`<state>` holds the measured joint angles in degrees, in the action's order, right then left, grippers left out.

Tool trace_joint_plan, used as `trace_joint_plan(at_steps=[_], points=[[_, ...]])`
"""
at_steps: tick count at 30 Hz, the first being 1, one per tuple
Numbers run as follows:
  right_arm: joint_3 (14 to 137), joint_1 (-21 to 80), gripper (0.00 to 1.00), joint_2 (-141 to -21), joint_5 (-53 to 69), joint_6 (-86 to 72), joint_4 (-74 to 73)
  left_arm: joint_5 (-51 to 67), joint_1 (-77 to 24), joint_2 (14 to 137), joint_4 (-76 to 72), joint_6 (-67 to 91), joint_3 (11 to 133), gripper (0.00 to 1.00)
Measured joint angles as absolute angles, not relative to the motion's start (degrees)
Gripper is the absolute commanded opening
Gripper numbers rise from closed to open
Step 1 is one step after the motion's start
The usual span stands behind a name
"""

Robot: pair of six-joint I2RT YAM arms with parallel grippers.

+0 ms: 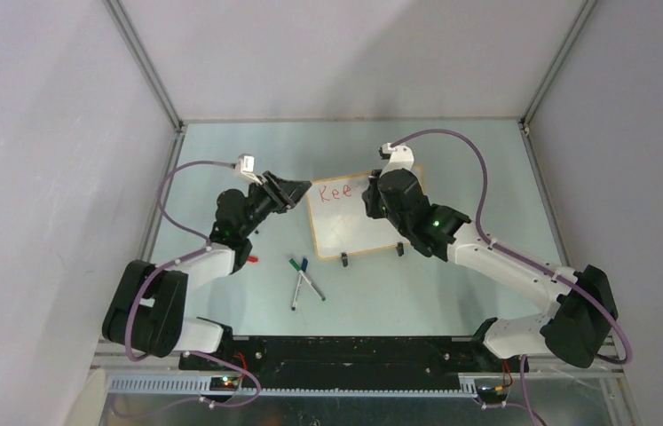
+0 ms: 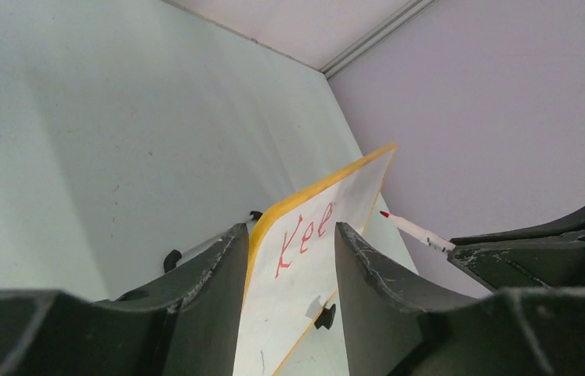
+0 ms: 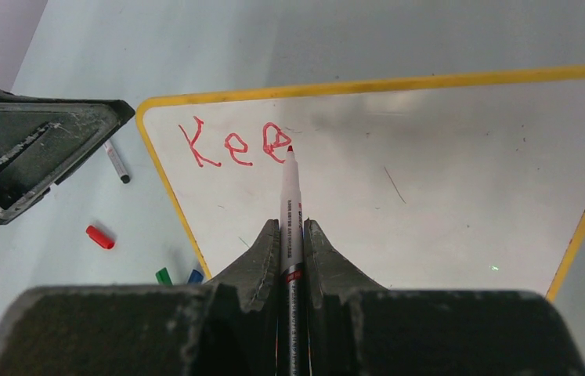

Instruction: Write a sentence on the whiteboard

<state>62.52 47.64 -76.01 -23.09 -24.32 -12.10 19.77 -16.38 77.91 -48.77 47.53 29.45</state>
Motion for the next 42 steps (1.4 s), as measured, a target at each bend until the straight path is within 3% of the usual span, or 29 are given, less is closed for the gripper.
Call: trace_joint_plan(at_steps=[21, 31, 42], points=[[62.5, 47.7, 0.0, -76.6, -23.1, -24.3, -12.1, 19.9, -17.2, 81.8, -47.0, 47.6, 28.6, 0.52], [62.5, 47.7, 0.0, -77.5, -23.1, -24.3, -12.1, 20.3, -17.3, 81.9, -48.0, 48.5, 28.6, 0.25], [62.5, 47.5, 0.0, -78.6, -23.1, -24.6, -11.9, 21.2, -17.3, 82.6, -48.8, 48.6, 28.6, 0.21]])
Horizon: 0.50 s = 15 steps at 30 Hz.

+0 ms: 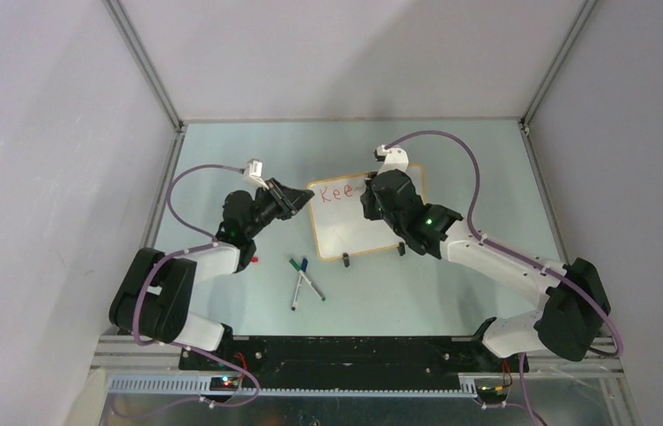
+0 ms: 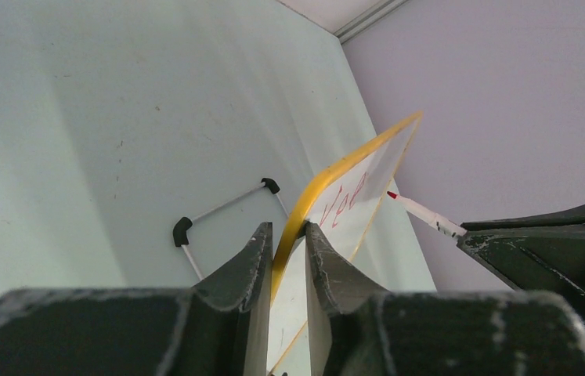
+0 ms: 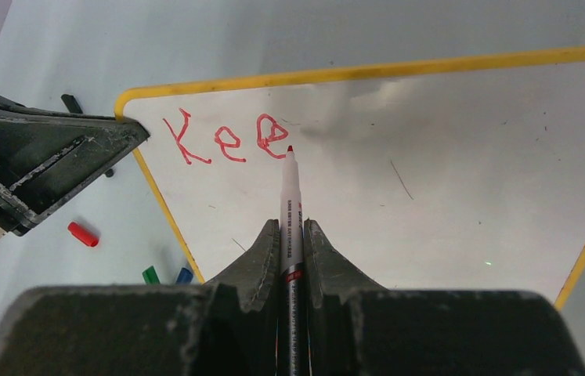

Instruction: Write a sentence on the whiteboard

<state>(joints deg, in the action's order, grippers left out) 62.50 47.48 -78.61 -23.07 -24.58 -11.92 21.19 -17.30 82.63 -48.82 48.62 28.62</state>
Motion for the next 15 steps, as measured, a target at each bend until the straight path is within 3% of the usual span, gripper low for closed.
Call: trace_joint_plan(at_steps=[15], points=[[62.5, 46.8, 0.0, -79.2, -23.1, -25.5, -11.6, 21.2, -17.3, 82.7, -48.8, 48.6, 28.6, 0.21]])
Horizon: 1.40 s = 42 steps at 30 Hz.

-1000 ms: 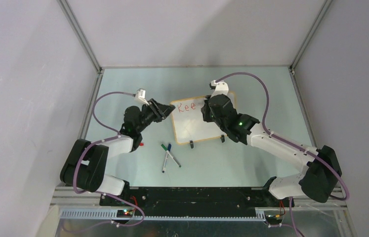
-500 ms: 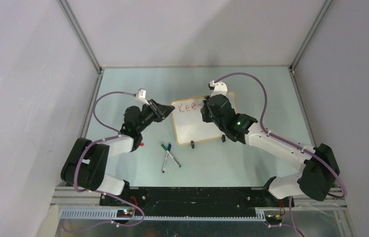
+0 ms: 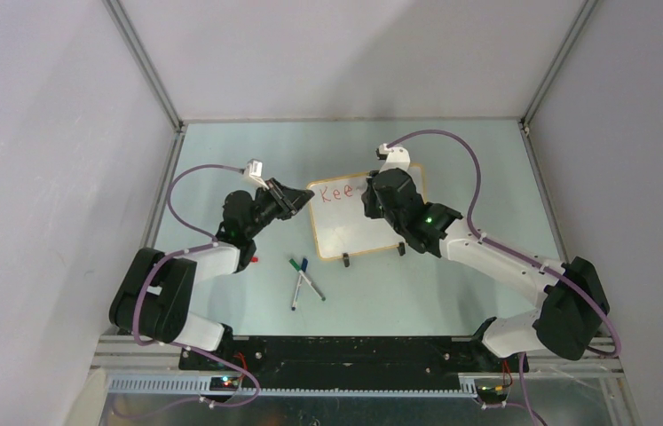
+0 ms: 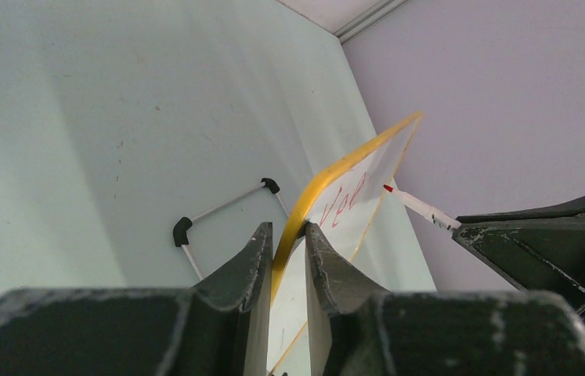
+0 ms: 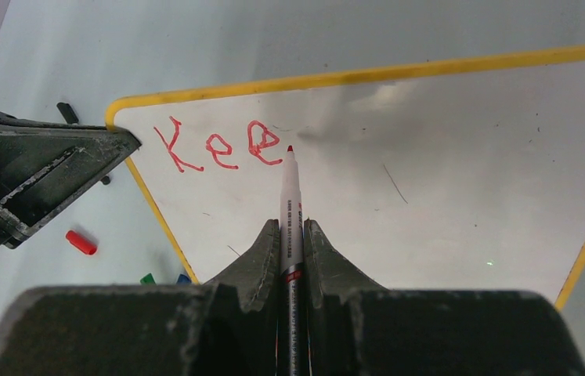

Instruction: Write a sentence on the whiteboard

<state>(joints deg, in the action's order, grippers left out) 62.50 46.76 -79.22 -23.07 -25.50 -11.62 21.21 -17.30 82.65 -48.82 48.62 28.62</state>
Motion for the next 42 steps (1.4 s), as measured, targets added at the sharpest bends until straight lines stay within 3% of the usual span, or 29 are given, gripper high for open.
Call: trace_joint_plan(at_steps=[42], points=[[63.8, 45.0, 0.0, -82.1, -21.6, -25.5, -10.0, 21.2, -17.3, 82.7, -48.8, 48.6, 28.6, 0.19]])
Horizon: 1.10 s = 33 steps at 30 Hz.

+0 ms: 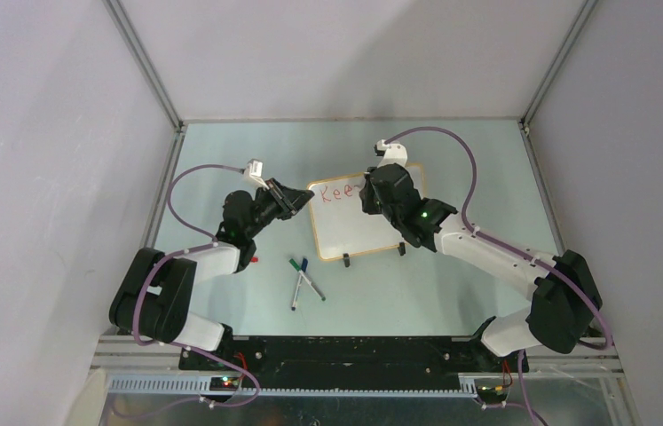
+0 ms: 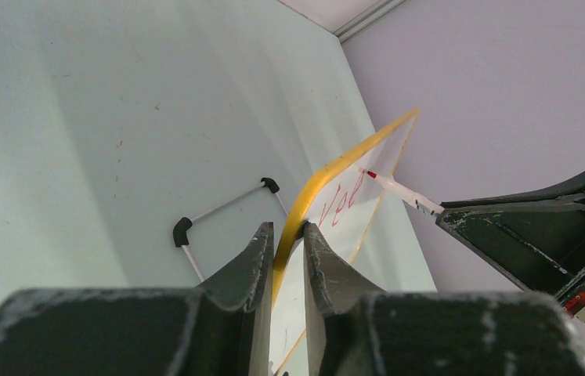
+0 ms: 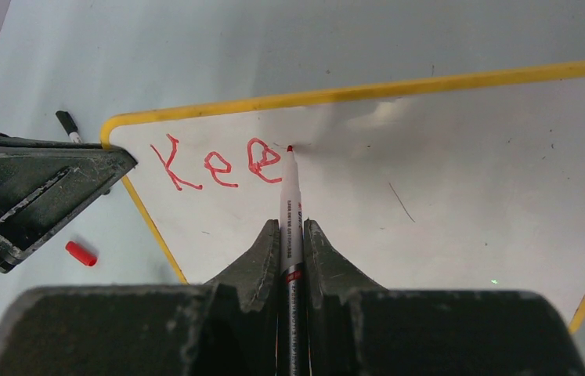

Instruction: Write a sentence on the whiteboard

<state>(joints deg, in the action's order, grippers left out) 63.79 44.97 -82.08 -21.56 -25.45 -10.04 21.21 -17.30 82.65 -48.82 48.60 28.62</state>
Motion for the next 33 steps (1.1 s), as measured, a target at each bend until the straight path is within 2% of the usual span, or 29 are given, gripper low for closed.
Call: trace_joint_plan(at_steps=[33], points=[[64.3, 46.6, 0.0, -82.6, -22.9, -26.9, -16.8, 21.2, -17.3, 82.7, -48.8, 48.5, 28.6, 0.18]])
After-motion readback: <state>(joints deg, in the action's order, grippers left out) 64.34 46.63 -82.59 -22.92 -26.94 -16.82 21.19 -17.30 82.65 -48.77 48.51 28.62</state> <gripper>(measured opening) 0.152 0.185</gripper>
